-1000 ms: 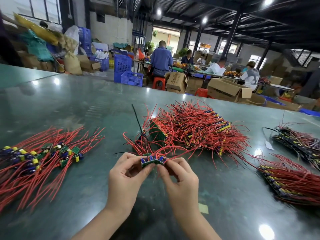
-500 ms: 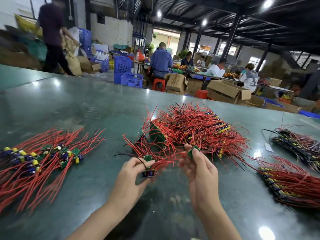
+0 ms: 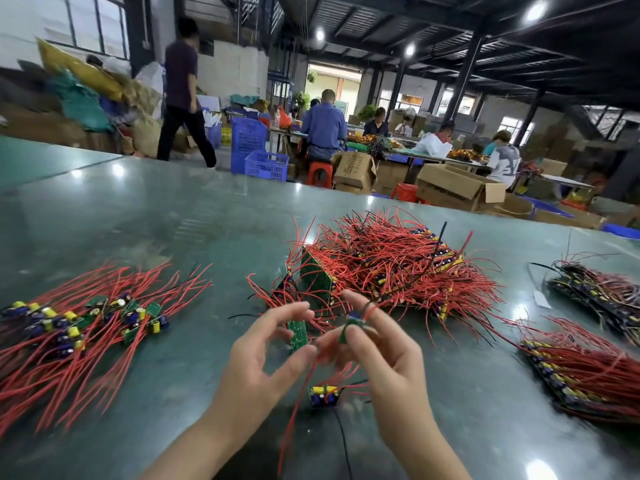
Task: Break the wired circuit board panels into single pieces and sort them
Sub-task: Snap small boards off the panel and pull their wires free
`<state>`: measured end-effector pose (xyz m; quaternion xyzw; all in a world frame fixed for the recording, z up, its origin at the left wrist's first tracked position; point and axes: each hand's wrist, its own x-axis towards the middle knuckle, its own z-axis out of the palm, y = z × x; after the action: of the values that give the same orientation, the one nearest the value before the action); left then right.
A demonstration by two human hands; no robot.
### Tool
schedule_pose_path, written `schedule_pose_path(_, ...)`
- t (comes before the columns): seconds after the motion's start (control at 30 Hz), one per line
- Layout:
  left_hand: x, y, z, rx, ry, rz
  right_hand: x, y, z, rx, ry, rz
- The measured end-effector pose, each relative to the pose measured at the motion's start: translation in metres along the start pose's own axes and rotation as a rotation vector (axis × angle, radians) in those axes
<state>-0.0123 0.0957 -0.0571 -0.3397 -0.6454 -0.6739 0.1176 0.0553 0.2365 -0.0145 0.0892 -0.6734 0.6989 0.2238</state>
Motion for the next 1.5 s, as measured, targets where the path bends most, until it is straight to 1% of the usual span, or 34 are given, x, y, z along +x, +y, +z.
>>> schedule_pose_path(0.07, -0.002, 0.003, 0.007, -0.083, -0.046, -0.046, 0.000, -0.001, 0.004, -0.031, -0.090, 0.051)
schedule_pose_path(0.1, -0.003, 0.003, 0.010, -0.123, -0.045, -0.084, 0.000, 0.000, 0.006, -0.042, -0.111, 0.068)
schedule_pose_path(0.2, -0.005, 0.002, 0.014, -0.218, -0.027, -0.167, 0.002, 0.004, 0.010, -0.125, -0.079, 0.052)
schedule_pose_path(0.27, -0.004, 0.003, 0.014, -0.181, -0.019, -0.154, 0.004, 0.005, 0.007, -0.186, -0.042, 0.047)
schedule_pose_path(0.4, -0.001, 0.008, 0.011, 0.010, 0.024, -0.108, 0.007, 0.001, 0.001, -0.127, -0.072, 0.127)
schedule_pose_path(0.53, -0.005, 0.009, 0.011, 0.038, -0.079, -0.159, 0.005, 0.006, 0.004, -0.187, -0.051, 0.084)
schedule_pose_path(0.63, -0.006, 0.011, 0.014, 0.126, -0.096, -0.118, 0.005, 0.009, 0.005, -0.156, -0.004, 0.085)
schedule_pose_path(0.8, -0.004, 0.012, 0.012, 0.233, 0.001, -0.087, 0.004, 0.008, 0.005, -0.074, 0.084, 0.106)
schedule_pose_path(0.87, -0.005, 0.011, 0.010, 0.293, 0.028, -0.086, 0.004, 0.007, 0.004, -0.061, 0.120, 0.083)
schedule_pose_path(0.97, -0.004, 0.009, 0.005, 0.393, 0.079, -0.083, 0.006, 0.005, 0.000, -0.090, 0.114, 0.013)
schedule_pose_path(1.07, -0.001, 0.011, 0.002, 0.558, 0.112, 0.006, 0.008, 0.003, -0.002, -0.064, 0.095, 0.045)
schedule_pose_path(1.17, 0.000, 0.011, 0.000, 0.557, 0.092, 0.037, 0.010, 0.000, -0.007, -0.055, 0.043, 0.145)
schedule_pose_path(1.3, 0.004, 0.008, -0.014, 0.520, 0.001, 0.092, 0.011, -0.001, -0.013, -0.109, -0.023, 0.263)
schedule_pose_path(1.43, 0.010, 0.004, -0.020, 0.555, -0.042, 0.149, 0.012, 0.004, -0.014, -0.184, -0.068, 0.261)
schedule_pose_path(1.5, 0.009, 0.001, -0.022, 0.526, -0.066, 0.129, 0.014, 0.005, -0.017, -0.146, -0.018, 0.252)
